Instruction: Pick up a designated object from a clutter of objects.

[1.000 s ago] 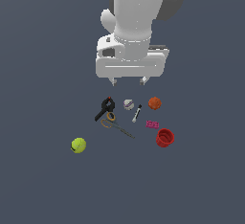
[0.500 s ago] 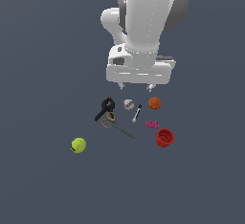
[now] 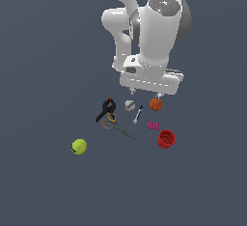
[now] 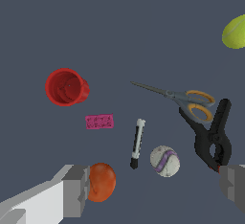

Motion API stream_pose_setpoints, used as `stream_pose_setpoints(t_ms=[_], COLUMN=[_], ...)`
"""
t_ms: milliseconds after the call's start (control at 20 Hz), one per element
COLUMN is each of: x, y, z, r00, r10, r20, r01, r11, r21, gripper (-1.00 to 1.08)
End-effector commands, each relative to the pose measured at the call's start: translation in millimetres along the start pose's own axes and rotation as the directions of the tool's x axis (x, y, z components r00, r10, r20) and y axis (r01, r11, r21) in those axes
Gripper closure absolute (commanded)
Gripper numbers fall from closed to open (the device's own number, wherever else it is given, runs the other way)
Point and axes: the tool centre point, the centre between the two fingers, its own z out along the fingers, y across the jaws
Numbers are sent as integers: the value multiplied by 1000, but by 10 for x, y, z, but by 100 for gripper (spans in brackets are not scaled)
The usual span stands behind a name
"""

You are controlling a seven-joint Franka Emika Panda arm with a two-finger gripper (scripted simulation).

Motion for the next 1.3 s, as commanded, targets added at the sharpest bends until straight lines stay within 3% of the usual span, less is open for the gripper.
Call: stream_pose_setpoints(t_ms=[0,600,1250], x=[-70,-449,-923], y=[-80,-397,-623], z=[111,611,1101], r00=[999,960,859], r10=[49,279,512], r20=[1,6,7], r01=[-49,-279,-512], r11=[999,960,859], r21=[2,7,5], gripper=[-92,-92,-92])
